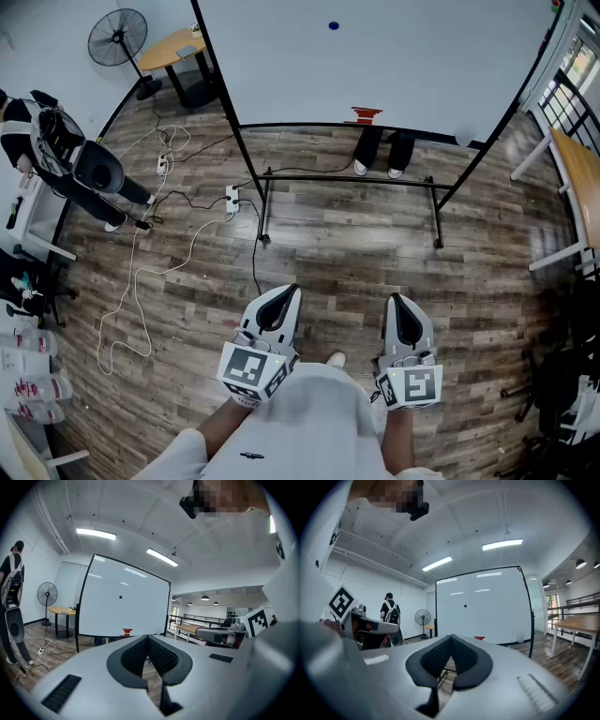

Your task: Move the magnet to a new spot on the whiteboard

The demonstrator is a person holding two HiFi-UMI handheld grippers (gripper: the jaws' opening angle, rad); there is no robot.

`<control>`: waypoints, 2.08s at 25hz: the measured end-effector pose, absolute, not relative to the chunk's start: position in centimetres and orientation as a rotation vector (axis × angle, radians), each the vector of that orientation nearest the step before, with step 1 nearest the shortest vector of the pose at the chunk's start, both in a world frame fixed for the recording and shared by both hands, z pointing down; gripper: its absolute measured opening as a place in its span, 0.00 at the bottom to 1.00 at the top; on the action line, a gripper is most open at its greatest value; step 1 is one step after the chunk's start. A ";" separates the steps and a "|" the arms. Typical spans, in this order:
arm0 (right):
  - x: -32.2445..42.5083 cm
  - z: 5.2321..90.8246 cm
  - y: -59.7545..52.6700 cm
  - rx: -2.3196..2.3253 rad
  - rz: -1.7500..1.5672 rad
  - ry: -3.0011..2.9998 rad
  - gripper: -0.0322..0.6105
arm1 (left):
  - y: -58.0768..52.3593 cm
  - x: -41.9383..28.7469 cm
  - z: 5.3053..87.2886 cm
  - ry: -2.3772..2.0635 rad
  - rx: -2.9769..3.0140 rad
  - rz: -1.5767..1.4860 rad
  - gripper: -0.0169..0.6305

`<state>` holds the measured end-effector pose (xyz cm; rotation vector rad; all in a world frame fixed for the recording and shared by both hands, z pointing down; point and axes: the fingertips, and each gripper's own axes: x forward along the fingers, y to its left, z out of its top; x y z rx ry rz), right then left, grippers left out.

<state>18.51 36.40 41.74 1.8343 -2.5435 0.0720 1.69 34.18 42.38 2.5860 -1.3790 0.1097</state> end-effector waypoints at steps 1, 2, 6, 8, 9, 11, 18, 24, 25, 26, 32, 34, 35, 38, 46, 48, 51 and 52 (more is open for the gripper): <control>18.0 41.6 35.9 1.823 0.054 -2.551 0.05 | 33.9 1.2 42.5 -1.386 2.591 0.116 0.04; 17.4 41.6 35.4 1.814 0.041 -2.557 0.05 | 33.6 0.8 42.7 -1.391 2.595 0.123 0.04; 15.6 42.0 34.9 1.805 0.066 -2.557 0.05 | 32.9 -0.6 43.2 -1.357 2.595 0.142 0.04; 14.8 42.2 34.8 1.802 0.080 -2.546 0.05 | 32.7 -1.1 42.9 -1.336 2.610 0.136 0.04; 14.3 42.3 34.7 1.803 0.087 -2.542 0.05 | 32.6 -1.4 42.7 -1.326 2.619 0.134 0.04; 13.4 42.3 34.5 1.818 0.096 -2.545 0.05 | 32.5 -2.2 42.7 -1.308 2.628 0.131 0.04; 9.6 42.2 32.4 1.873 0.135 -2.579 0.05 | 30.9 -6.7 43.9 -1.264 2.618 0.149 0.04; 5.5 42.3 29.2 1.880 0.126 -2.567 0.05 | 28.2 -10.7 44.0 -1.238 2.626 0.148 0.04; 5.1 42.2 28.7 1.884 0.122 -2.560 0.05 | 27.7 -11.0 44.1 -1.229 2.626 0.147 0.04; 4.8 42.2 28.2 1.888 0.117 -2.553 0.05 | 27.1 -11.3 44.1 -1.221 2.627 0.146 0.04; 4.9 42.8 24.8 1.881 0.143 -2.524 0.05 | 23.7 -11.5 45.1 -1.183 2.611 0.148 0.04; 5.5 43.3 23.2 1.884 0.149 -2.513 0.05 | 22.3 -11.2 45.5 -1.186 2.611 0.160 0.04; 5.8 43.4 22.2 1.886 0.149 -2.511 0.05 | 21.5 -11.1 45.6 -1.191 2.607 0.166 0.04; 6.9 43.5 18.8 1.880 0.140 -2.529 0.05 | 18.5 -10.4 46.0 -1.219 2.590 0.178 0.04; 11.5 41.8 7.1 1.780 0.105 -2.632 0.05 | 8.2 -5.5 44.5 -1.331 2.549 0.205 0.04; 13.3 41.0 4.0 1.754 0.095 -2.659 0.05 | 5.3 -3.2 43.8 -1.350 2.556 0.213 0.04; 15.7 40.1 -0.3 1.707 0.071 -2.712 0.05 | 1.0 0.0 43.1 -1.373 2.554 0.208 0.04; 16.4 39.8 -1.6 1.692 0.054 -2.728 0.05 | -0.3 0.9 42.9 -1.381 2.554 0.201 0.04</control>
